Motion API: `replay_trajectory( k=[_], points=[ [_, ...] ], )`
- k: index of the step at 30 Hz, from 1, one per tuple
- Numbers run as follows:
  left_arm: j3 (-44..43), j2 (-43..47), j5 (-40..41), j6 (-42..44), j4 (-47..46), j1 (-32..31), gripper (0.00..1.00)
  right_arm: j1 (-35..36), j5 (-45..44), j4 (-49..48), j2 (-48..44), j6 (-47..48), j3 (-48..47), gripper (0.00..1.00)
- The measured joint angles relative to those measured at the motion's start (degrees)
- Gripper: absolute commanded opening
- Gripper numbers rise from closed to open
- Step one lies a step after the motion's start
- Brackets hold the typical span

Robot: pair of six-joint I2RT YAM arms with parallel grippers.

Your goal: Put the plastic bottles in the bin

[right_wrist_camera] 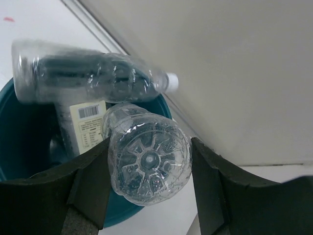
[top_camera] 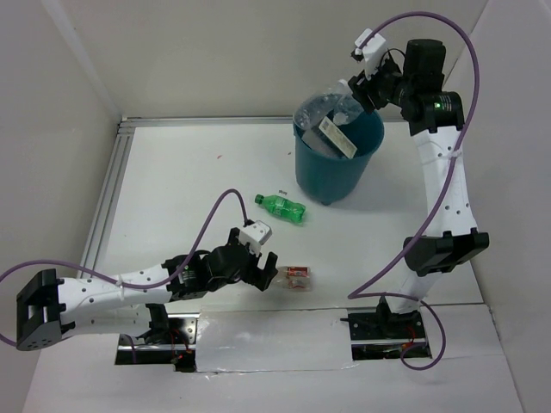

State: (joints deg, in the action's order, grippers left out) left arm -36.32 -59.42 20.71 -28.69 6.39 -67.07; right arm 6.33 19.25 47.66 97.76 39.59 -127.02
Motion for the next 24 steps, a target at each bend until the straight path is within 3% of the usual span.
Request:
replay_trajectory(
  k=[10, 22, 24],
  points=[
    [0.2, -0.2, -0.1, 0.1, -0.2, 0.0, 1.00, 0.8, -1.9, 10.7, 0.5, 5.1, -1.0, 0.00],
    [0.2, 0.1, 0.0, 0.1, -0.2, 0.0, 1.00, 0.5, -3.3, 10.6, -2.8, 6.3, 10.5, 0.00],
    [0.2, 0.1, 0.0, 0.1, -0.2, 0.0, 1.00, 0.2, -3.2, 10.6, -2.8, 6.3, 11.4, 0.06]
  ],
)
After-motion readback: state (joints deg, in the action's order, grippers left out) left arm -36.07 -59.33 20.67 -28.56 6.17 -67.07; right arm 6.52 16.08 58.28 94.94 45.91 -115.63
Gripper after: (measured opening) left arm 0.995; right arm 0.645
